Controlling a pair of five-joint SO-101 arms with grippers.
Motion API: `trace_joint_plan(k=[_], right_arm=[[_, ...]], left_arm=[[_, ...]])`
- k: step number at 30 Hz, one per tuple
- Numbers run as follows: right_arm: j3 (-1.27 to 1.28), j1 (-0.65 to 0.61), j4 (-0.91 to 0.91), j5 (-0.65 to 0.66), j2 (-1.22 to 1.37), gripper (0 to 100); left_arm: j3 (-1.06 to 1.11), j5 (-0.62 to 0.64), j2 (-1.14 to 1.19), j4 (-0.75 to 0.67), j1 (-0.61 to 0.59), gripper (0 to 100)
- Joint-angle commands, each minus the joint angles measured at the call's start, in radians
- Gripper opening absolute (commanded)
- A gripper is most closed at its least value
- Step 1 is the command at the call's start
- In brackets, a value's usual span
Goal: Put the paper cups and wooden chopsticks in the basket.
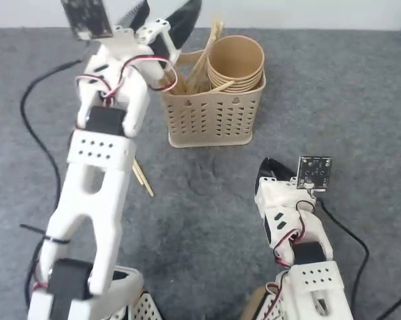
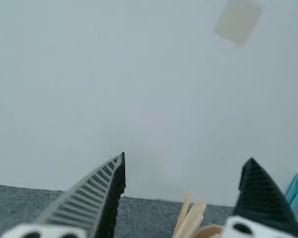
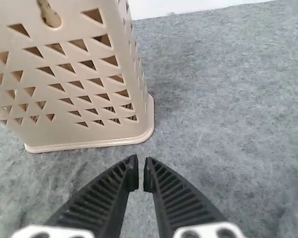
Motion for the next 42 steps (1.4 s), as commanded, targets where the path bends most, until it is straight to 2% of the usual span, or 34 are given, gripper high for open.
trace_joint_plan(k=[1, 4, 9, 11, 19, 22, 27, 36, 42], right_arm=[[0.023, 0.013, -0.007, 0.02, -0.016, 3.7], [0.023, 0.013, -0.007, 0.02, -0.016, 3.7], [0.023, 0.013, -0.005, 0.017, -0.016, 3.7], [0.023, 0.013, -0.005, 0.015, -0.016, 3.7], [0.023, 0.007, 0.016, 0.015, -0.016, 3.7], [0.023, 0.007, 0.016, 0.015, -0.016, 3.7], [0.023, 0.007, 0.016, 0.018, -0.016, 3.8], [0.023, 0.007, 0.016, 0.02, -0.016, 4.0], [0.021, 0.007, 0.016, 0.02, -0.016, 4.0]], left_arm=[[-0.031, -0.005, -0.163, 0.114, -0.038, 35], [-0.101, -0.003, -0.218, 0.212, -0.1, 25], [-0.243, -0.003, -0.204, 0.344, -0.242, 0], [-0.275, -0.003, -0.161, 0.381, -0.298, 3], [-0.292, -0.002, 0.12, 0.483, -0.465, 1], [-0.292, 0.061, 0.259, 0.503, -0.491, 1], [-0.295, 0.143, 0.473, 0.499, -0.499, 1], [-0.371, 0.144, 0.753, 0.413, -0.496, 1], [-0.529, 0.146, 0.941, 0.437, -0.489, 1]])
